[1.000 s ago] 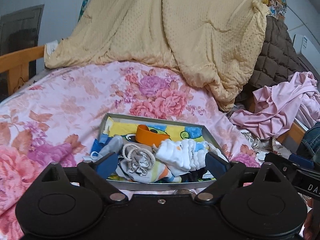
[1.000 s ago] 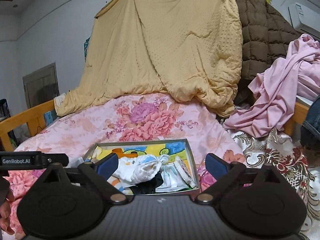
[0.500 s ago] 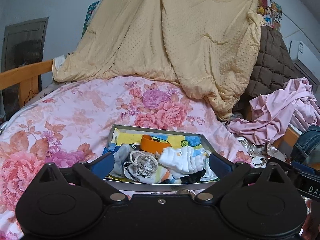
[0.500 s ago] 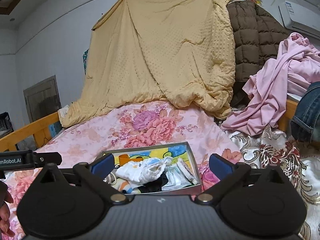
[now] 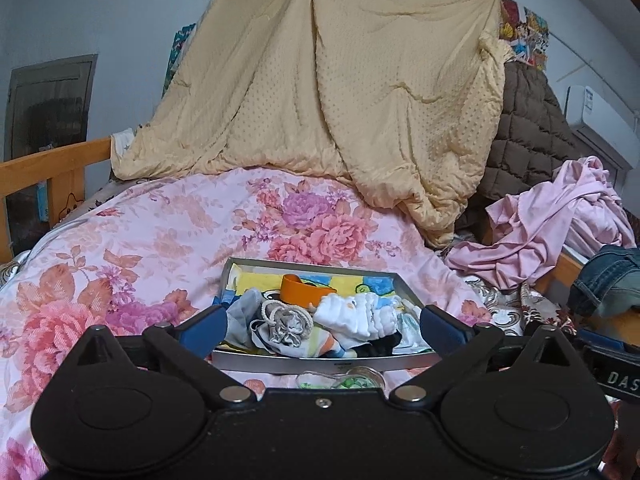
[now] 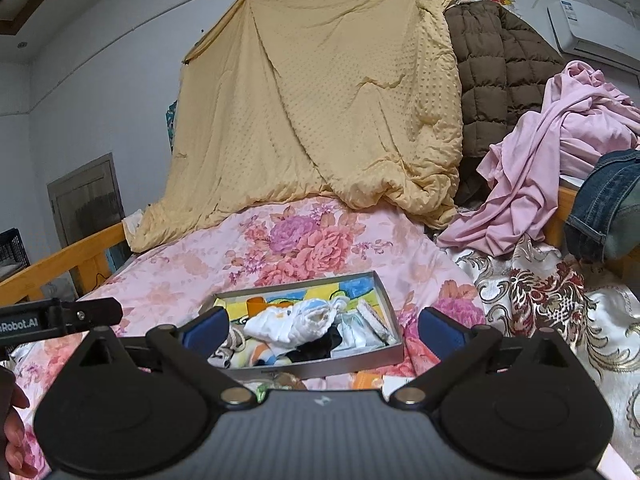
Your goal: Organize soft objects
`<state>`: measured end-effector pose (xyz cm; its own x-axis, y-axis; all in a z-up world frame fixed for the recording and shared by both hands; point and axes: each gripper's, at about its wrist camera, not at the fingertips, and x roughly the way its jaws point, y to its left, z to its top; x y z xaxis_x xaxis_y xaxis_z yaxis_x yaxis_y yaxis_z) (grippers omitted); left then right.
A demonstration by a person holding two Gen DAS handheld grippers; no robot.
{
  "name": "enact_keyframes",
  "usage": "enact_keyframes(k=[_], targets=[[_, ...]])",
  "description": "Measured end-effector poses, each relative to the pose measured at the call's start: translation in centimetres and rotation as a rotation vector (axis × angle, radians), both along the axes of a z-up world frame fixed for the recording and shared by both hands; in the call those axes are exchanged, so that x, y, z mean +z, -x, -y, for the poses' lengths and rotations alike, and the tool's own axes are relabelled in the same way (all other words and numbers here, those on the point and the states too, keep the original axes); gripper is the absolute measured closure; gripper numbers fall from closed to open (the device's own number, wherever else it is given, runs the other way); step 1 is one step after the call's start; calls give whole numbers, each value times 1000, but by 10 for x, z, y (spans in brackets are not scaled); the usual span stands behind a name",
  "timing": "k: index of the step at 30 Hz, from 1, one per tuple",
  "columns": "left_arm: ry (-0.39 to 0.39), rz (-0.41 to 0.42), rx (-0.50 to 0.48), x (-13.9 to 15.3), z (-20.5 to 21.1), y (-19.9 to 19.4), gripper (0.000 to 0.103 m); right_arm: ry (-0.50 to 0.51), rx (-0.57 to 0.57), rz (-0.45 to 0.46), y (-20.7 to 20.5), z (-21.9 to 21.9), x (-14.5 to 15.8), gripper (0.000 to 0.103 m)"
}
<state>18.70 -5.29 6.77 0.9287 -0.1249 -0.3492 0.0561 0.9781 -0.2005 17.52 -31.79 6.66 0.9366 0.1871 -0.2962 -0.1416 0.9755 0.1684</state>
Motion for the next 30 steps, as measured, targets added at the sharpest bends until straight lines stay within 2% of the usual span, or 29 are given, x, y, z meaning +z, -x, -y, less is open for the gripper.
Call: enact_keyframes(k=[6, 13, 30], targets=[[-31, 35, -16, -4, 0, 25, 1, 16, -3, -22, 13, -8, -4, 0], [-70, 34, -4, -13, -4, 45, 1, 39, -22, -36, 28, -14, -9, 0], [-53, -2, 36, -42, -33, 66, 1, 100, -12, -88, 46, -35, -22, 0]])
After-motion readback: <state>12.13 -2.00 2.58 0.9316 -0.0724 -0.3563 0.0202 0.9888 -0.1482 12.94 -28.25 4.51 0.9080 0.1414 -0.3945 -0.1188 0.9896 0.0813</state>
